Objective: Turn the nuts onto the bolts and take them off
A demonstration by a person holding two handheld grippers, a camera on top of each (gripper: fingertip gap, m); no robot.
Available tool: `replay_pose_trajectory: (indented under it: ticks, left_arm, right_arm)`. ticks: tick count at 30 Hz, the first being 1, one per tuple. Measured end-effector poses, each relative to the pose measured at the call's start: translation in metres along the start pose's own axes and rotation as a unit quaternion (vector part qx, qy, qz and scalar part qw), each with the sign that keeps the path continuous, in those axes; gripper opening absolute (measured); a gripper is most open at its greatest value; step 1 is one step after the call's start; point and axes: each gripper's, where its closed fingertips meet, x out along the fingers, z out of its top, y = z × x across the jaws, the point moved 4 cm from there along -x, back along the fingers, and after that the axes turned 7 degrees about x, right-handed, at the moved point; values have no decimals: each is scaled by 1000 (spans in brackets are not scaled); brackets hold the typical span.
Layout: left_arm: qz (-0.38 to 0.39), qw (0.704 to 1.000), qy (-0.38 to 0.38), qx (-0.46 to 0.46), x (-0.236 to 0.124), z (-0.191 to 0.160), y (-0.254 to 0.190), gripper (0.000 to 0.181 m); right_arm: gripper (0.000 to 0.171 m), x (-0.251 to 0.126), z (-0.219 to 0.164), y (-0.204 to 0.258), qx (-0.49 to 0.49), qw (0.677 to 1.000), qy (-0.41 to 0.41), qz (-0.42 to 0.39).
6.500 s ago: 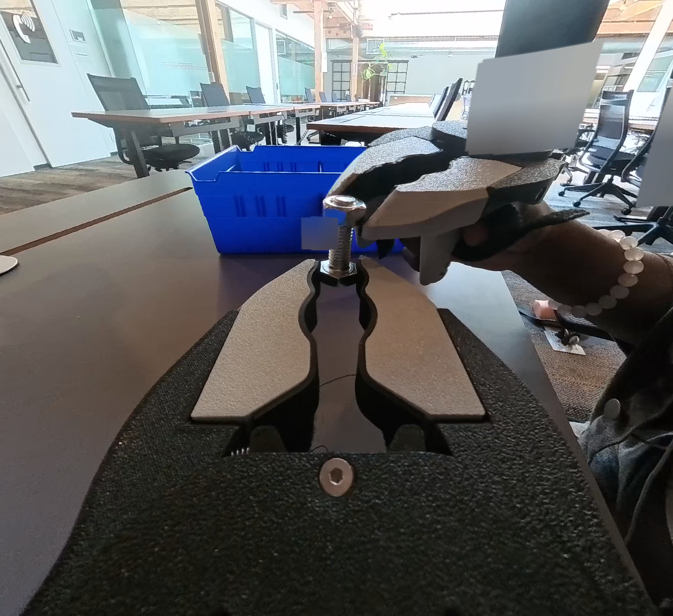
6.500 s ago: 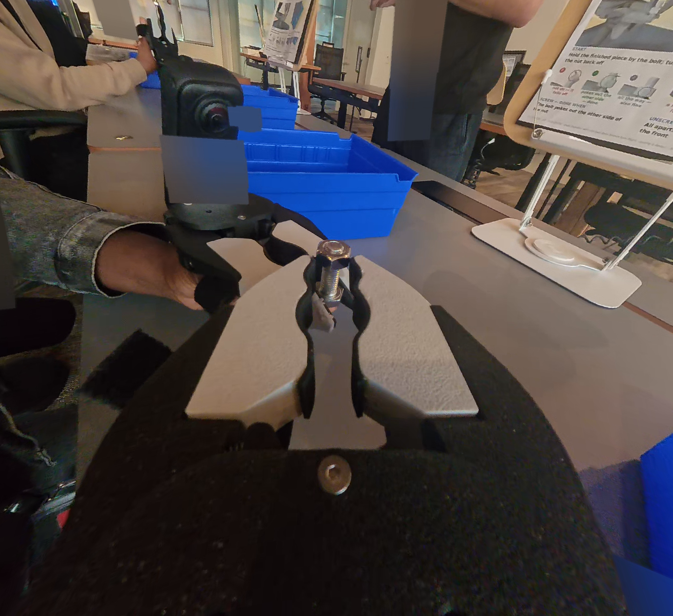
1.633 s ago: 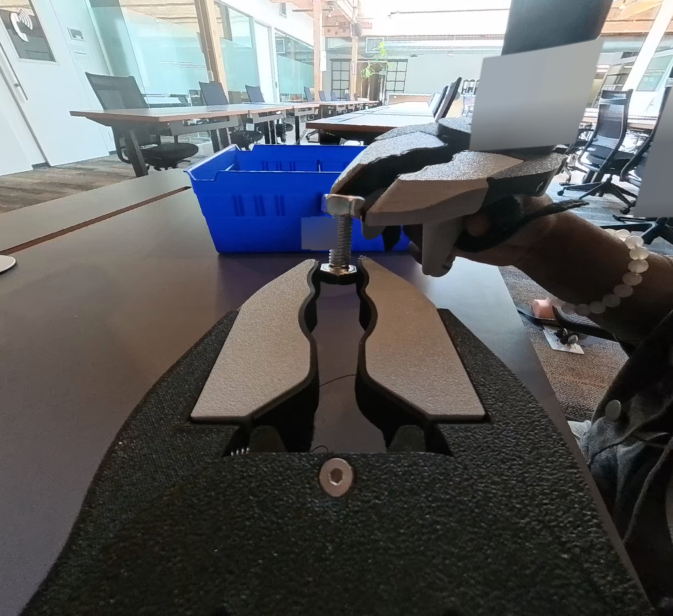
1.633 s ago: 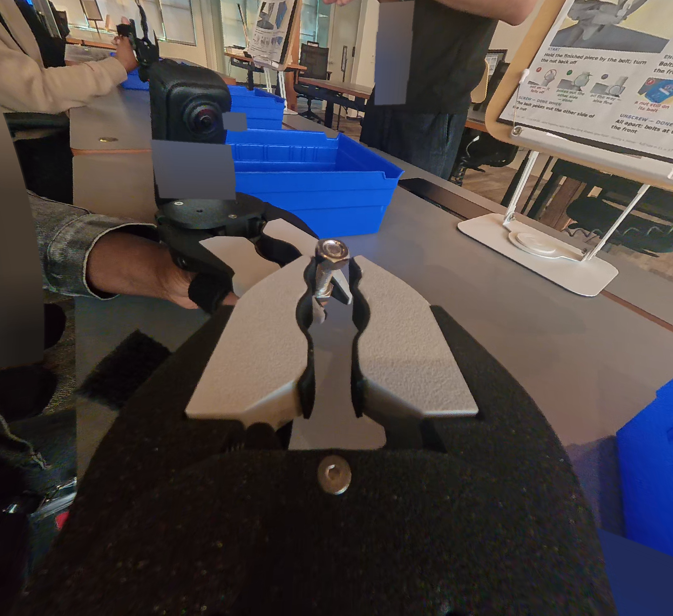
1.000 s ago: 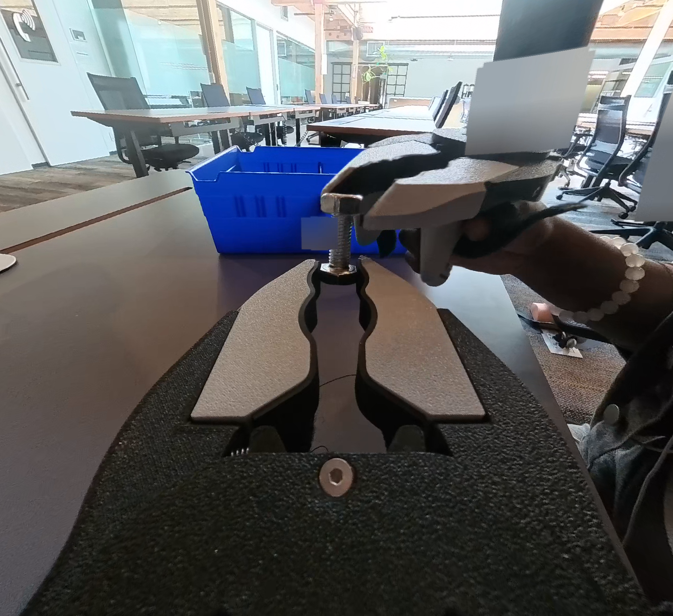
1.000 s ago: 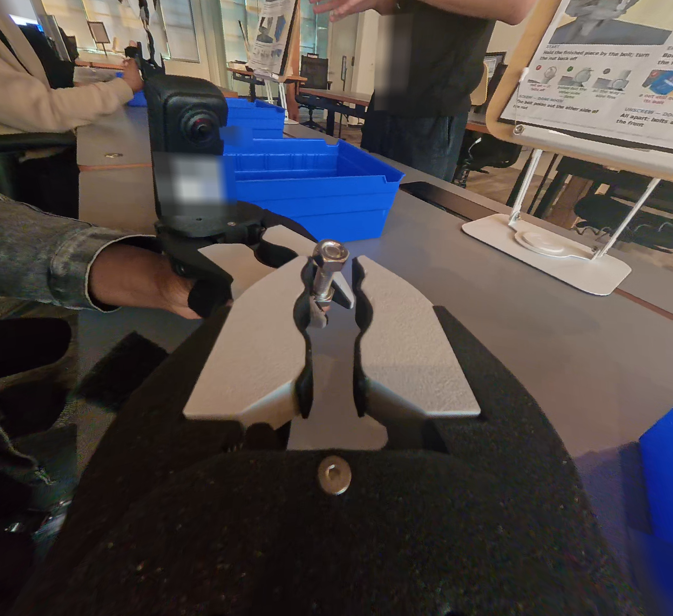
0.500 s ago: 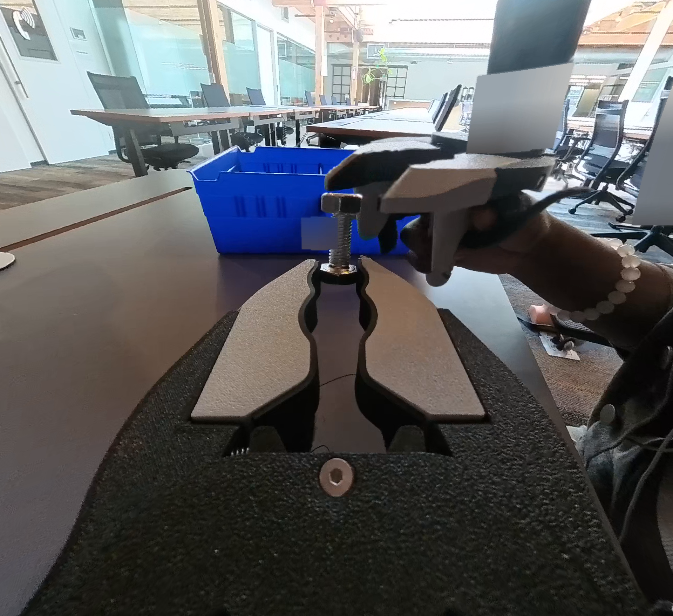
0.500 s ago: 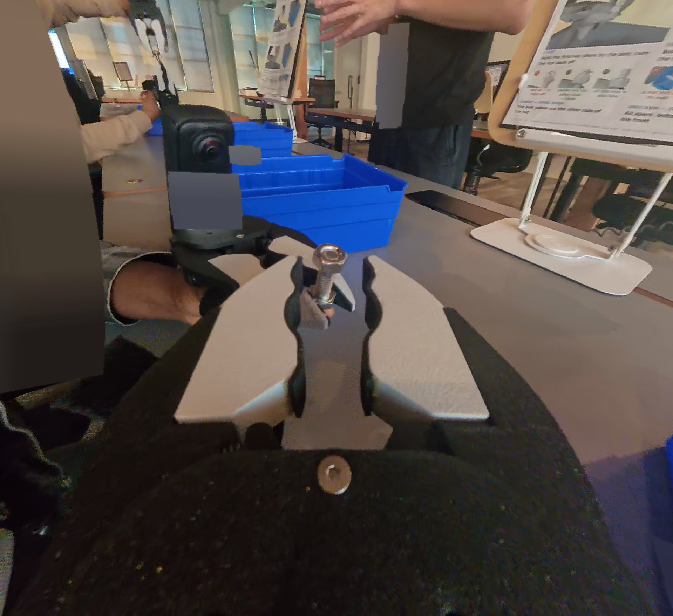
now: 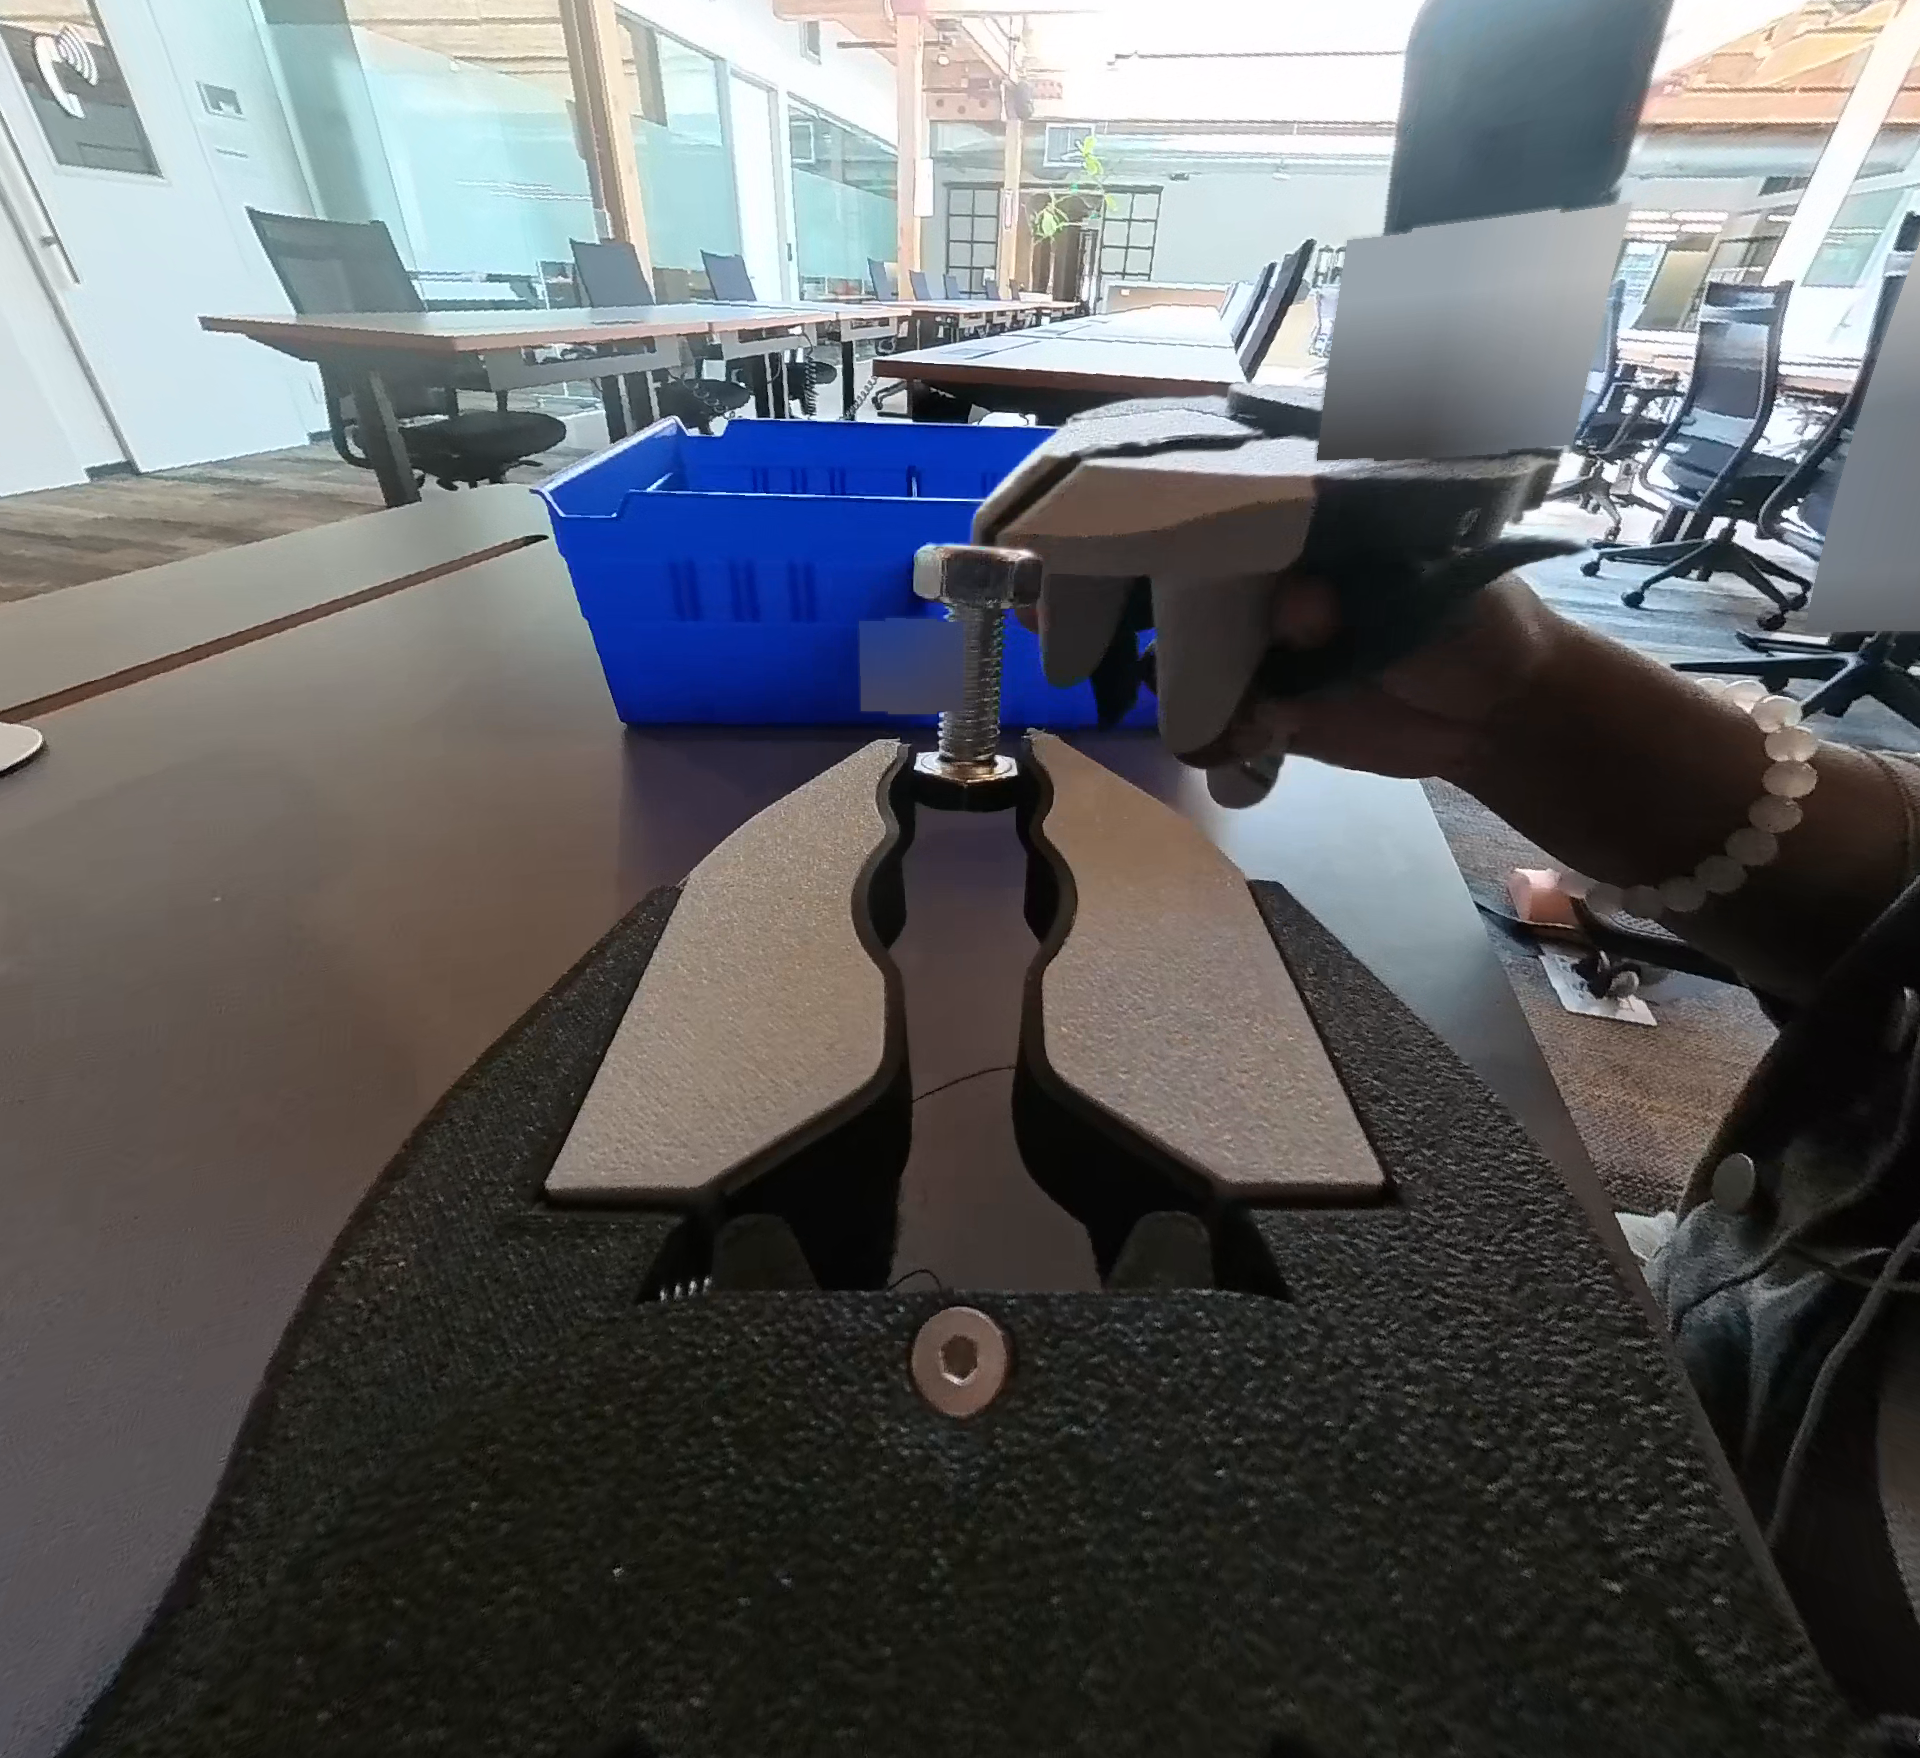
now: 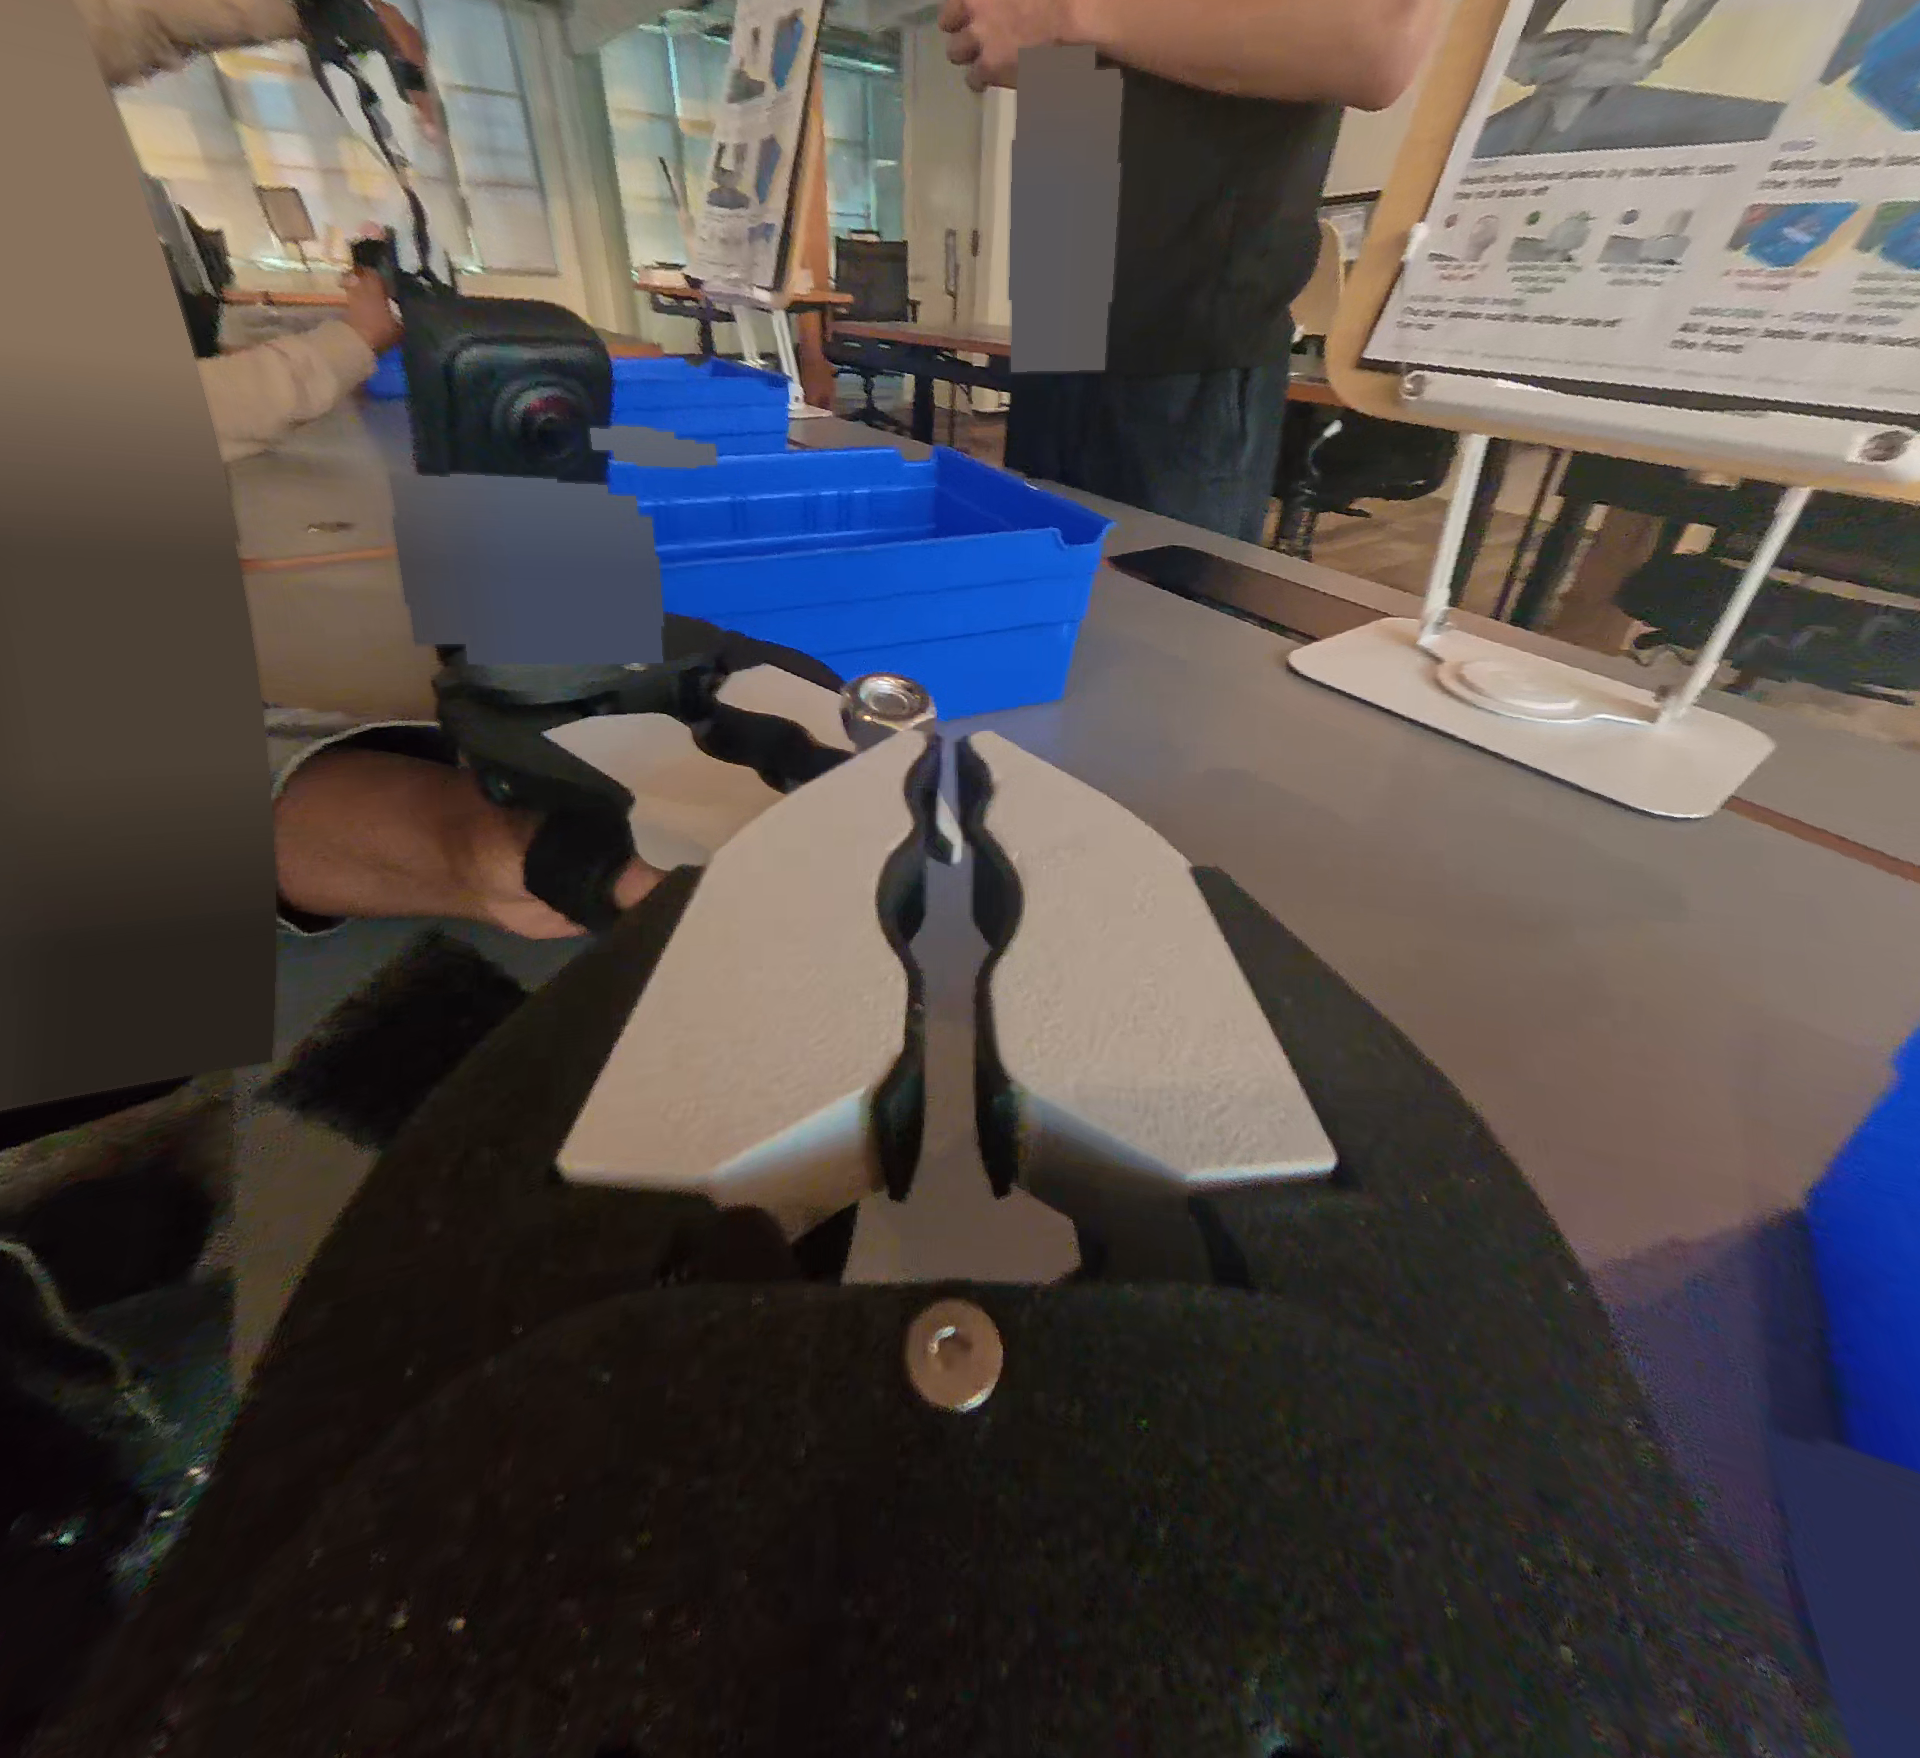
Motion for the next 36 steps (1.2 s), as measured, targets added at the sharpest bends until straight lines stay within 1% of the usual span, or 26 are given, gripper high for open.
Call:
replay_pose_trajectory:
  ticks: [2, 3, 5, 8, 10, 12, 14, 16, 18, 20, 23, 24, 26, 31, 34, 36]
  left_arm:
    - [0, 1000, -1, -2, 0, 0, 0, 18]
    - [1, 1000, -1, -2, 0, 0, 0, 18]
    - [0, 1000, -1, -1, 0, 0, 1, 18]
    - [0, 1000, -1, 0, 0, 0, 0, 18]
    - [1, 1000, -2, -1, 1, 0, 0, 18]
    - [0, 1000, -2, -1, 0, 0, 0, 18]
    - [1, 1000, -1, -2, 0, 1, 0, 18]
    - [1, 1000, -4, -7, 0, 1, 1, 18]
    - [1, 1000, -4, -4, -1, 1, 1, 18]
    - [-1, 1000, -1, 0, 0, 0, 0, 18]
    - [0, 1000, -2, -2, 0, 0, 1, 18]
    - [1, 1000, -3, -2, 0, 1, 1, 18]
    - [0, 1000, -2, -1, 0, 0, 1, 18]
    - [-1, 1000, -2, 0, -1, 0, 0, 18]
    - [1, 1000, -2, -2, 0, 1, 0, 18]
    - [-1, 1000, -4, -5, 0, 1, 1, 18]
  right_arm:
    - [22, 4, 1, 4, 13, 1000, -3, 19]
    - [27, 6, 0, 7, 15, 1000, 1, 25]
    - [30, 11, -2, 10, 10, 999, 9, 30]
    - [30, 16, -4, 13, -2, 999, 15, 31]
    - [27, 16, -3, 13, -4, 999, 14, 32]
    - [18, 15, -3, 12, -8, 1000, 15, 25]
    - [15, 13, -3, 10, -16, 999, 17, 22]
    - [0, 9, -3, 6, -21, 1000, 18, 5]
    - [0, 4, -2, -1, -22, 1000, 8, -18]
    - [0, 3, -1, 1, -7, 1000, 3, -3]
    - [26, 8, -1, 6, 1, 1000, 4, 18]
    - [31, 10, -1, 8, 2, 1000, 8, 21]
    - [34, 14, -2, 10, 0, 1000, 14, 24]
    - [31, 16, -2, 9, -4, 1000, 14, 21]
    - [22, 11, -1, 6, -12, 1000, 17, 14]
    - [2, 6, -2, 1, -17, 1000, 18, -2]
